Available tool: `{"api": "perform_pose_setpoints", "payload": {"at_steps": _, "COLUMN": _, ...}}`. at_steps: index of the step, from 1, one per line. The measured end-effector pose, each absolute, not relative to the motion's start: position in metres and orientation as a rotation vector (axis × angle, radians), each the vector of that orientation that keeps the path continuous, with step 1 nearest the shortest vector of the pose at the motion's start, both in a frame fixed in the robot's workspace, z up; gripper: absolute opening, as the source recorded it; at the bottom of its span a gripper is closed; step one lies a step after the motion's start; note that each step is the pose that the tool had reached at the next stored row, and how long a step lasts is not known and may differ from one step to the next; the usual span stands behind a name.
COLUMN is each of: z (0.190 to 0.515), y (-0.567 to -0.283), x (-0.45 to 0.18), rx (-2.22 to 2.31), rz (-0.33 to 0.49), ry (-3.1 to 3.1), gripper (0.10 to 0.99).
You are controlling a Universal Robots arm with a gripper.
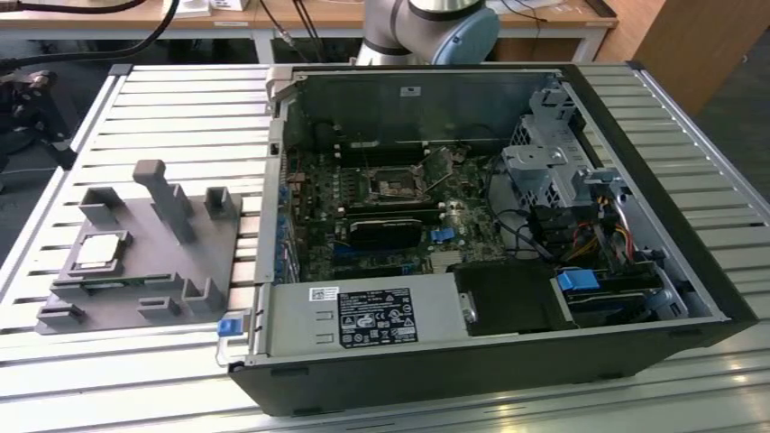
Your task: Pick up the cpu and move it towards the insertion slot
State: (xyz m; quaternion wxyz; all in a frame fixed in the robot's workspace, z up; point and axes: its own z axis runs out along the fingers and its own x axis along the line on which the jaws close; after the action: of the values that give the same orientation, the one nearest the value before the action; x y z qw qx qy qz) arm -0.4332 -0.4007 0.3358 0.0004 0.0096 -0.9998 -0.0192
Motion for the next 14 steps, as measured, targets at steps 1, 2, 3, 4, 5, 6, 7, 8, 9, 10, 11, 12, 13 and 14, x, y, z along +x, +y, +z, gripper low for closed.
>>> {"api": "perform_pose_setpoints", "payload": {"at_steps": 1, "z": 0.335, "y": -0.401, "x": -0.433, "rx": 0.030, "rz": -0.060, "ry": -3.140, "gripper": 0.706}}
{"api": "perform_pose_setpoints", "payload": {"at_steps": 2, "z": 0.334, "y": -0.401, "x": -0.433, "rx": 0.030, "rz": -0.060, "ry": -3.140, "gripper": 0.706}}
{"api": "perform_pose_setpoints", "payload": {"at_steps": 3, "z": 0.333, "y": -0.401, "x": -0.433, "rx": 0.030, "rz": -0.060, "ry": -3.140, "gripper": 0.706}}
{"api": "perform_pose_setpoints", "payload": {"at_steps": 4, "z": 0.332, "y": -0.401, "x": -0.433, "rx": 0.030, "rz": -0.060, "ry": -3.140, "gripper": 0.706}}
{"api": "perform_pose_setpoints", "payload": {"at_steps": 5, "z": 0.331, "y": -0.401, "x": -0.433, "rx": 0.030, "rz": -0.060, "ry": -3.140, "gripper": 0.706}}
{"api": "perform_pose_setpoints", "payload": {"at_steps": 6, "z": 0.330, "y": -0.402, "x": -0.433, "rx": 0.030, "rz": -0.060, "ry": -3.140, "gripper": 0.706}}
{"api": "perform_pose_setpoints", "payload": {"at_steps": 7, "z": 0.329, "y": -0.402, "x": -0.434, "rx": 0.030, "rz": -0.060, "ry": -3.140, "gripper": 0.706}}
{"api": "perform_pose_setpoints", "payload": {"at_steps": 8, "z": 0.328, "y": -0.402, "x": -0.434, "rx": 0.030, "rz": -0.060, "ry": -3.140, "gripper": 0.706}}
{"api": "perform_pose_setpoints", "payload": {"at_steps": 9, "z": 0.327, "y": -0.402, "x": -0.434, "rx": 0.030, "rz": -0.060, "ry": -3.140, "gripper": 0.706}}
{"api": "perform_pose_setpoints", "payload": {"at_steps": 10, "z": 0.326, "y": -0.402, "x": -0.434, "rx": 0.030, "rz": -0.060, "ry": -3.140, "gripper": 0.706}}
{"api": "perform_pose_setpoints", "payload": {"at_steps": 11, "z": 0.325, "y": -0.402, "x": -0.434, "rx": 0.030, "rz": -0.060, "ry": -3.140, "gripper": 0.706}}
{"api": "perform_pose_setpoints", "payload": {"at_steps": 12, "z": 0.324, "y": -0.402, "x": -0.434, "rx": 0.030, "rz": -0.060, "ry": -3.140, "gripper": 0.706}}
{"api": "perform_pose_setpoints", "payload": {"at_steps": 13, "z": 0.323, "y": -0.402, "x": -0.434, "rx": 0.030, "rz": -0.060, "ry": -3.140, "gripper": 0.706}}
{"api": "perform_pose_setpoints", "payload": {"at_steps": 14, "z": 0.323, "y": -0.402, "x": -0.434, "rx": 0.030, "rz": -0.060, "ry": -3.140, "gripper": 0.706}}
